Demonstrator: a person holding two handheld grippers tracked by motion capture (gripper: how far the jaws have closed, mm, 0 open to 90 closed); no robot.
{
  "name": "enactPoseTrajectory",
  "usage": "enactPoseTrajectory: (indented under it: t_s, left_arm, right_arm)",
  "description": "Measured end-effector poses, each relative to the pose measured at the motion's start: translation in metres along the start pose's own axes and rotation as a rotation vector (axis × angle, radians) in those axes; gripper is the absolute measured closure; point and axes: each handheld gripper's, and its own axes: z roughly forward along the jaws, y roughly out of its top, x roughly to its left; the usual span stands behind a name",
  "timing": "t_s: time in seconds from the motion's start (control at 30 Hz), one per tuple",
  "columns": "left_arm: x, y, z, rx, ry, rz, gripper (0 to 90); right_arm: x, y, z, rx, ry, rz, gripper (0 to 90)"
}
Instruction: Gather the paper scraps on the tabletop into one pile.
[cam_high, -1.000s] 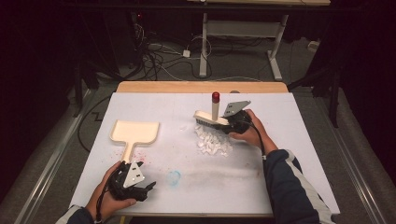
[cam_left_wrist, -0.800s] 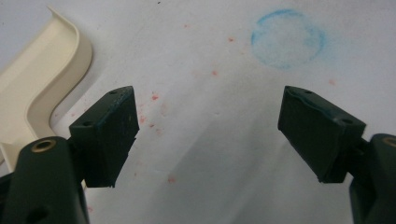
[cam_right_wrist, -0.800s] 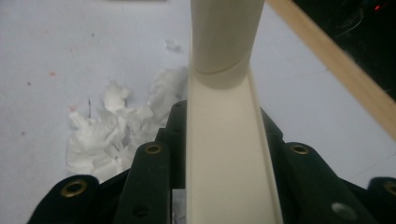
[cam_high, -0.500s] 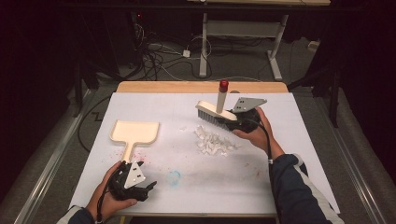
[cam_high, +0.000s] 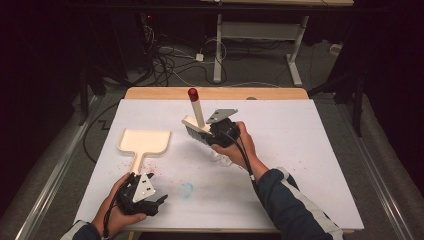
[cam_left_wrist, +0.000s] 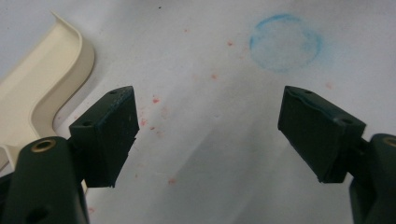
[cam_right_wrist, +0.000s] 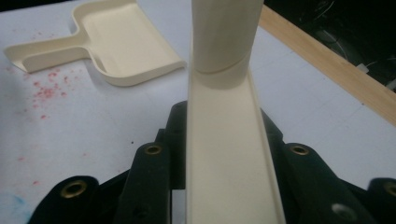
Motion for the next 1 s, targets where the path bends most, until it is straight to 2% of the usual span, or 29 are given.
enactPoseTrajectory:
  t_s: [0.07,0.1,0.13,0.17,0.2,0.3,0.33,0.37,0.4,0.5,0.6,0.63,0.67,0.73,0.83,0.87,0.93,0.97,1.0]
  left_arm:
    - [0.000,0.000,0.000,-0.001,-0.002,0.000,19.7]
    - [0.001,0.000,0.000,-0.001,-0.003,0.000,19.7]
    - [0.001,0.000,0.000,0.000,-0.004,0.001,19.7]
    - [0.001,0.000,0.000,0.000,-0.005,0.002,19.8]
    - [0.001,0.000,0.000,-0.001,-0.006,0.003,19.8]
    - [0.001,-0.001,0.001,-0.001,-0.009,0.001,19.7]
    - [0.001,-0.001,0.001,0.001,-0.009,0.001,19.7]
    - [0.001,-0.001,0.001,0.003,-0.010,0.001,19.7]
    - [0.001,0.000,0.001,0.004,-0.010,0.002,19.7]
    - [0.000,0.000,0.001,0.006,-0.010,0.008,19.7]
    - [0.000,0.000,0.002,0.010,-0.015,0.005,19.7]
    - [0.000,0.000,0.002,0.011,-0.014,0.005,19.7]
    - [0.000,0.000,0.002,0.010,-0.011,0.003,19.7]
    - [0.000,0.000,0.002,0.010,-0.013,0.000,19.7]
    - [0.000,0.001,0.002,0.012,-0.009,-0.003,19.7]
    - [0.000,0.001,0.002,0.014,-0.008,-0.002,19.7]
    - [0.000,0.001,0.002,0.014,-0.005,-0.003,19.7]
    - [0.000,0.002,0.002,0.014,-0.005,-0.002,19.8]
    - [0.000,0.002,0.002,0.015,-0.002,-0.001,19.8]
  right_arm:
    - [0.000,0.002,0.004,0.021,-0.016,-0.014,67.7]
    - [-0.002,0.004,0.011,0.053,-0.024,-0.025,67.7]
    - [-0.002,0.004,0.011,0.053,-0.024,-0.025,67.7]
    - [-0.003,0.005,0.016,0.098,-0.029,-0.024,67.8]
    - [-0.004,0.004,0.017,0.116,-0.037,-0.035,67.8]
    - [-0.006,0.003,0.016,0.138,-0.020,-0.033,67.8]
    - [-0.008,0.002,0.011,0.154,-0.007,-0.020,67.9]
    - [-0.008,0.002,0.011,0.154,-0.007,-0.020,67.9]
    - [-0.009,0.001,0.004,0.174,-0.007,-0.012,67.8]
    - [-0.012,-0.003,-0.008,0.186,-0.007,-0.008,67.8]
    - [-0.017,-0.010,-0.021,0.197,-0.002,0.029,67.8]
    - [-0.017,-0.010,-0.021,0.197,-0.002,0.029,67.8]
    - [-0.020,-0.016,-0.032,0.189,0.003,0.042,67.8]
    - [-0.021,-0.018,-0.038,0.185,-0.003,0.050,67.8]
    - [-0.024,-0.025,-0.061,0.132,0.017,0.070,67.8]
    - [-0.024,-0.025,-0.061,0.132,0.017,0.070,67.8]
    - [-0.024,-0.026,-0.071,0.102,0.014,0.067,67.8]
    - [-0.024,-0.024,-0.076,0.069,0.000,0.062,67.7]
    - [-0.024,-0.024,-0.076,0.069,0.000,0.062,67.7]
